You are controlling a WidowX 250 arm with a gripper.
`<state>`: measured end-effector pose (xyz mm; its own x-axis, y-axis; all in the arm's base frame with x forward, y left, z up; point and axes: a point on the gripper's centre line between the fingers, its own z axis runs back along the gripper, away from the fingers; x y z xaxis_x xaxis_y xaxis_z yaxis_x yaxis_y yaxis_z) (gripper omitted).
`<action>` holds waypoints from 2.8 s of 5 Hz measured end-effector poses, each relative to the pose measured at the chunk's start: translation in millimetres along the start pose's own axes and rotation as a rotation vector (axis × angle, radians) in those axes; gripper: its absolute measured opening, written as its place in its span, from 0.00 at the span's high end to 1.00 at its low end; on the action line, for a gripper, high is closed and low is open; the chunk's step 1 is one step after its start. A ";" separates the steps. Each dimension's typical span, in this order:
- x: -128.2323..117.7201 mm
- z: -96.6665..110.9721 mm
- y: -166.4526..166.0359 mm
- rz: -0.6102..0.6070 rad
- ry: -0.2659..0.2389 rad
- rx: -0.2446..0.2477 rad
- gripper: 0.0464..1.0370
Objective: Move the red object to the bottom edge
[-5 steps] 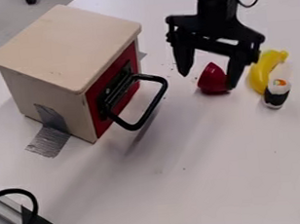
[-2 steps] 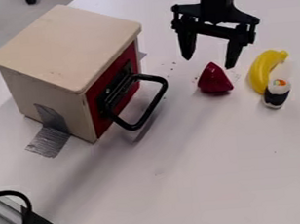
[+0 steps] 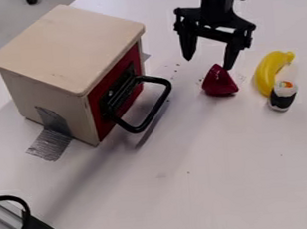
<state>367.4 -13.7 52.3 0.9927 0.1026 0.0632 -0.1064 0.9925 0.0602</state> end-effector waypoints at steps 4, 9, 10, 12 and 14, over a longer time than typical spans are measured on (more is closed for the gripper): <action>12.7 -33.1 -10.9 0.095 0.015 -0.029 0.04; 10.2 -31.7 -10.5 0.131 0.056 -0.031 0.36; 6.3 -8.8 -10.7 0.127 0.023 -0.056 0.55; -6.1 9.1 -10.5 0.131 0.000 -0.078 0.97; -19.0 -0.9 -10.5 0.157 0.044 -0.080 0.83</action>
<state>349.8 -26.0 49.5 0.9659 0.2581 0.0218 -0.2575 0.9659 -0.0268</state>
